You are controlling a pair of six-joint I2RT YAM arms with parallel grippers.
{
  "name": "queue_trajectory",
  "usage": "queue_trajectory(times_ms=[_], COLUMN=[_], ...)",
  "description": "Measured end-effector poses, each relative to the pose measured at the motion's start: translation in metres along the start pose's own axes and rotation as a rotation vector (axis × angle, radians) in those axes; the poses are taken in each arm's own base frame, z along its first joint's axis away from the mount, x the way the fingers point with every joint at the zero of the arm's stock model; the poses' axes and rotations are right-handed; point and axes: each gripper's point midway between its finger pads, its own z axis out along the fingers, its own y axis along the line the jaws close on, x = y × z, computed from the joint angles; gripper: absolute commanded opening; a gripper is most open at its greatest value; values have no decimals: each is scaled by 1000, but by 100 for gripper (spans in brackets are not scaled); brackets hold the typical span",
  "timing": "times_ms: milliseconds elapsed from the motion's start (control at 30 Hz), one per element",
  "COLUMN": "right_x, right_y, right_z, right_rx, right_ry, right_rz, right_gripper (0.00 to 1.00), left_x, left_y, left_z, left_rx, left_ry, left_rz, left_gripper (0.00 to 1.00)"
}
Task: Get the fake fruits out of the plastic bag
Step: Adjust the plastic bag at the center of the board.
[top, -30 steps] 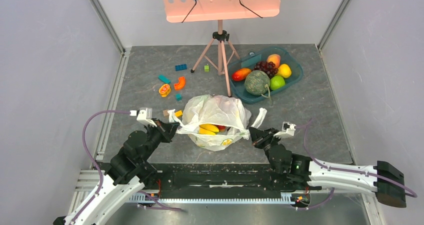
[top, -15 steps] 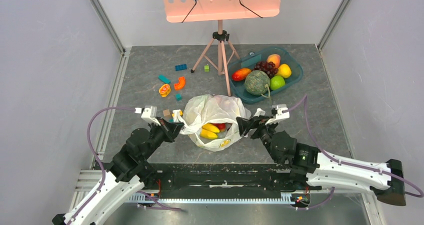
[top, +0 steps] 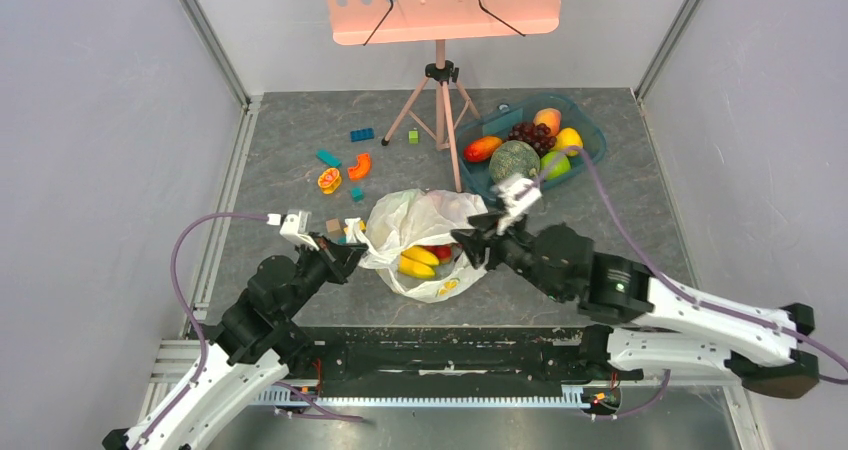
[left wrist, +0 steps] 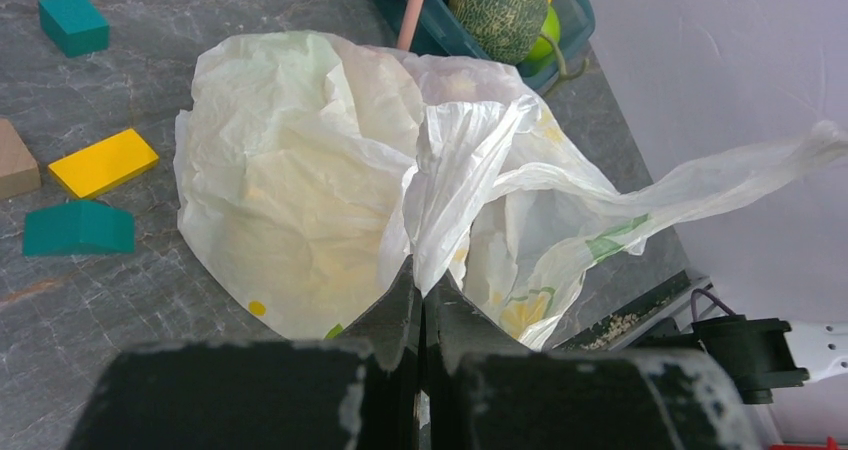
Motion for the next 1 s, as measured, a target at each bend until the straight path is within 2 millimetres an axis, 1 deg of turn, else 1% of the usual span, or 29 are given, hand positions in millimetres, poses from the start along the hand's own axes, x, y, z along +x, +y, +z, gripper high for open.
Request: queue_trajectory(times_ms=[100, 133, 167, 200, 267, 367, 533, 600, 700, 833, 967, 1000], right_x=[-2, 3, 12, 20, 40, 62, 83, 97, 128, 162, 179, 183], right_y=[29, 36, 43, 47, 52, 52, 53, 52, 47, 39, 30, 27], right_z=[25, 34, 45, 52, 65, 75, 86, 90, 93, 94, 100, 102], right_rx=[-68, -84, -97, -102, -104, -91, -75, -65, -44, -14, 22, 35], right_ry=[69, 95, 131, 158, 217, 278, 321, 341, 401, 472, 497, 501], right_rz=[-76, -96, -126, -146, -184, -219, -225, -219, -219, -223, -205, -196], right_gripper=[38, 38, 38, 38, 34, 25, 15, 14, 13, 13, 13, 13], left_x=[-7, -9, -10, -11, -12, -12, -15, -16, -16, -17, -23, -24], left_y=[-5, -6, -7, -8, -8, -9, -10, -10, -10, -10, -10, -9], left_z=[-3, -4, -5, -6, -6, -6, -9, -9, -9, -10, -12, -12], left_rx=[14, 19, 22, 24, 25, 27, 37, 37, 37, 34, 22, 16], left_ry=[-20, -26, -30, -32, -33, -35, -49, -52, -53, -57, -72, -74], left_rz=[-3, -4, -5, -5, -5, -6, -8, -9, -8, -9, -10, -11], left_gripper=[2, 2, 2, 2, 2, 2, 2, 2, 2, 2, 2, 5])
